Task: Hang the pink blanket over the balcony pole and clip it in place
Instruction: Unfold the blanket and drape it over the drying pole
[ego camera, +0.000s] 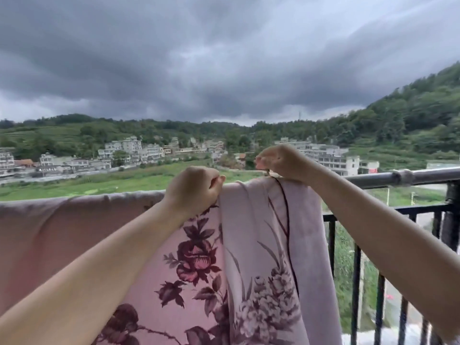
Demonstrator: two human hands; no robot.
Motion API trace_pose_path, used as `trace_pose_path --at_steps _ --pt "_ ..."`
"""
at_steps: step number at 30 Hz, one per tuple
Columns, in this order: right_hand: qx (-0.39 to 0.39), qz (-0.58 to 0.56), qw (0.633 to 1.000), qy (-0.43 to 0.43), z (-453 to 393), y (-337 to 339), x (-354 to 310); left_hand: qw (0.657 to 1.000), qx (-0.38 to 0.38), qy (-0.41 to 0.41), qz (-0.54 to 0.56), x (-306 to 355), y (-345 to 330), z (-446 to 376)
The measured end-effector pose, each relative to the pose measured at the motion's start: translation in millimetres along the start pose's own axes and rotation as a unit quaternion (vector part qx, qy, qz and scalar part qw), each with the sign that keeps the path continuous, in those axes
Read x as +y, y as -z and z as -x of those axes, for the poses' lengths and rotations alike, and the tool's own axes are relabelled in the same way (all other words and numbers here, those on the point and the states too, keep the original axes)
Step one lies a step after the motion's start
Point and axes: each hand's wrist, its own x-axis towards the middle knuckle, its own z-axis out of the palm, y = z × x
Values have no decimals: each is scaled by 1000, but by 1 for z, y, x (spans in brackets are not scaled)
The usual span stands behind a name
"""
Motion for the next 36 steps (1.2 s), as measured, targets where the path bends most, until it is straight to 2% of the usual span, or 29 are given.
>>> trace_pose_path --at_steps 3,6,8,10,11,13,16,19,22,24,26,30,32,36 --pt "174 55 983 -6 49 3 17 998 49 -39 4 2 -5 18" --pt "266 95 957 -74 102 -23 30 997 54 -43 -29 13 -14 29" --pt "227 44 962 -148 122 -44 31 996 66 -28 -56 17 -17 28" --pt "161 -94 958 -218 126 -58 26 995 74 -5 -72 18 -17 29" --pt "148 -149 950 -230 124 -63 26 994 72 2 -77 18 -16 29" --pt "142 -167 950 -223 120 -63 22 994 58 11 -87 20 -17 31" --pt "136 -129 963 -194 120 -42 21 995 35 22 -94 20 -12 32" --pt "171 -43 973 -147 120 3 21 996 17 30 -86 19 -6 31" --pt "240 30 964 -114 102 58 28 987 -34 48 -149 30 0 22" --pt "258 76 957 -112 81 86 37 982 -41 28 -181 48 -1 12" --pt "266 105 950 -123 60 107 50 986 -31 0 -163 72 -10 -4" --pt "319 130 932 -112 20 145 80 993 -23 14 -111 120 -36 -53" --pt "339 127 926 -103 -4 161 97 994 6 33 -101 137 -52 -83" --pt "354 100 924 -108 -53 184 127 978 158 118 -63 142 -64 -146"
